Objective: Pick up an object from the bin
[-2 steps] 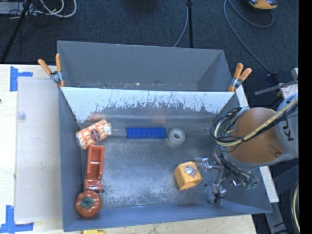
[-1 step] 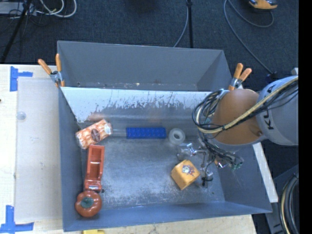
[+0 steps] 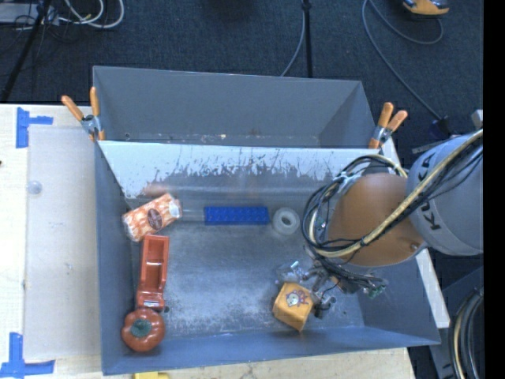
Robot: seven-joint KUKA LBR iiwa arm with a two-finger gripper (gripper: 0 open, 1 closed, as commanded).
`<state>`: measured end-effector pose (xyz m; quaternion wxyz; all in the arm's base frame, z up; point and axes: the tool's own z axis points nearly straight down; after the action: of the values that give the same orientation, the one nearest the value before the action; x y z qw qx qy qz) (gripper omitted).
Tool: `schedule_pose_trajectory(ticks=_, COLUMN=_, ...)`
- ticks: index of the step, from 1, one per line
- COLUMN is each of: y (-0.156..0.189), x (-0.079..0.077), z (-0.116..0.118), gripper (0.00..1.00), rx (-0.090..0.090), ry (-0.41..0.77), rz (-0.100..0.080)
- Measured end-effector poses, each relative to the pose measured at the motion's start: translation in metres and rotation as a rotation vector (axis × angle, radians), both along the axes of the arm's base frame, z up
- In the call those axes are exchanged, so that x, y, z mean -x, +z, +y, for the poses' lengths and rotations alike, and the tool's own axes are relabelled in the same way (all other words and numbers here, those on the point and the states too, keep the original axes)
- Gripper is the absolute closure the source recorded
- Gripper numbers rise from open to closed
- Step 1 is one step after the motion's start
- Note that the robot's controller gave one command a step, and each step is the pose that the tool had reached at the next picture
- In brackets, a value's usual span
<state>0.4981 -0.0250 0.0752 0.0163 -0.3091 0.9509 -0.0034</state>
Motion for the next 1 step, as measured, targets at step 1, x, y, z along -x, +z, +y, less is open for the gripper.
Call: schedule_pose_trajectory(ticks=1, y=0.0, x=0.0, z=0.0001, gripper=1.0, rx=0.0, ry=0.001, rz=0.0)
